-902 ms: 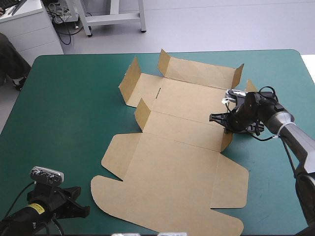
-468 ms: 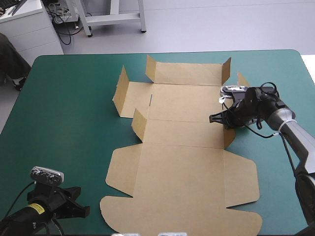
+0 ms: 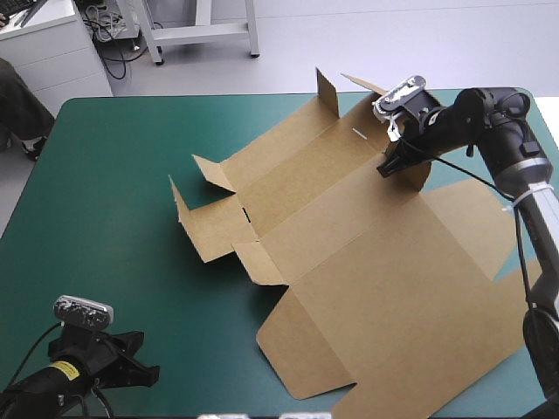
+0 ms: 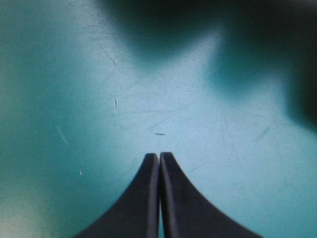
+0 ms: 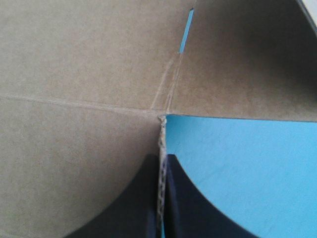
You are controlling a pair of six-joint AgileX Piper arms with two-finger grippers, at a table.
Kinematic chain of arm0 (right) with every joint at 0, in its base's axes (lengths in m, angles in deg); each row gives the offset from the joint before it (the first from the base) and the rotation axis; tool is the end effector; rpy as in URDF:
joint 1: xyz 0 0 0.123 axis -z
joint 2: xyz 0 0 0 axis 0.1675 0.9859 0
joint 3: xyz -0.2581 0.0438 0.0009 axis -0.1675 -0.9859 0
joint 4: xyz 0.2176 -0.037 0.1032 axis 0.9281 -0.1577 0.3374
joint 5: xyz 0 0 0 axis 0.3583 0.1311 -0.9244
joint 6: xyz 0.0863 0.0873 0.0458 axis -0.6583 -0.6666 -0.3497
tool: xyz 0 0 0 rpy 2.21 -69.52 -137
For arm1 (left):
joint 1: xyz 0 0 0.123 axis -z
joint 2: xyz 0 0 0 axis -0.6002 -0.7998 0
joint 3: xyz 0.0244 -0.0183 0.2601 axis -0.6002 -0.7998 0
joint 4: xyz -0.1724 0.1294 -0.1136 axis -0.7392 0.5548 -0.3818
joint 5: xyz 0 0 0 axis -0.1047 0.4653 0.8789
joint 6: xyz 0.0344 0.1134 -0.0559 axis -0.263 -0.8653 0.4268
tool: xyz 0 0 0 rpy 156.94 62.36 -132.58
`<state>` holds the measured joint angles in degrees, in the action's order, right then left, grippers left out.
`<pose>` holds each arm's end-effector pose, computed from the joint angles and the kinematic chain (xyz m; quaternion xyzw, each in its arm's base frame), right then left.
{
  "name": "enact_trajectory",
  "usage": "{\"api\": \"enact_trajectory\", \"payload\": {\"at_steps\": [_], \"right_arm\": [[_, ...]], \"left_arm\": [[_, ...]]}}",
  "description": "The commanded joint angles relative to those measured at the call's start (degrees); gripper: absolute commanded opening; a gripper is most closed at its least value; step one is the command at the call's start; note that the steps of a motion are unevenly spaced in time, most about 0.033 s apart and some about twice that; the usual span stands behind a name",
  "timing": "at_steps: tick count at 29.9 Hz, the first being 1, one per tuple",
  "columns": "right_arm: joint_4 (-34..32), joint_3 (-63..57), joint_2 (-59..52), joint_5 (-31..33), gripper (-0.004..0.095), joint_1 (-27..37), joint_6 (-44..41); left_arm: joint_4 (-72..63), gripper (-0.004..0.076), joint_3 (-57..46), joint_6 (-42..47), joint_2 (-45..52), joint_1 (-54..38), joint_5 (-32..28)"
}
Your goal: Fold the box
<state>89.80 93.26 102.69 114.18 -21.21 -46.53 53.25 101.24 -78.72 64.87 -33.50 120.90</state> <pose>0.3605 0.0958 0.3419 -0.3595 0.8716 0.0256 0.3322 0.0968 -0.0412 0.2265 0.1059 0.9187 -0.1268 0.3587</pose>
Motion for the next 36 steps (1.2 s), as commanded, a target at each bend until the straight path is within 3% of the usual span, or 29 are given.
{"api": "enact_trajectory", "payload": {"at_steps": [1,7,15,25,33,36], "right_arm": [[6.0,4.8,-2.5,-4.0,-0.0024,0.0,11.8],[15.5,4.8,-1.5,-5.9,-0.0024,-0.2,30.3],[15.4,4.8,1.2,-6.9,-0.0024,-6.1,41.9],[15.1,4.8,6.8,-11.6,-0.0023,-14.1,46.9],[15.2,4.8,9.6,-13.2,-0.0015,-14.5,46.9],[15.2,4.8,10.8,-13.3,0.0049,-14.5,46.9]], "left_arm": [[-1.8,-0.0033,1.9,0.0,-0.5,0.4,-2.7],[-1.8,-0.0033,1.9,0.2,-0.5,0.4,-2.7],[-1.8,-0.0033,1.9,0.2,-0.5,0.4,-2.7],[-1.8,-0.0033,1.9,0.2,-0.5,0.4,-2.9],[-1.8,-0.0033,1.9,0.2,-0.5,0.4,-2.9],[-1.8,-0.0033,1.9,0.2,-0.5,0.4,-2.9]]}}
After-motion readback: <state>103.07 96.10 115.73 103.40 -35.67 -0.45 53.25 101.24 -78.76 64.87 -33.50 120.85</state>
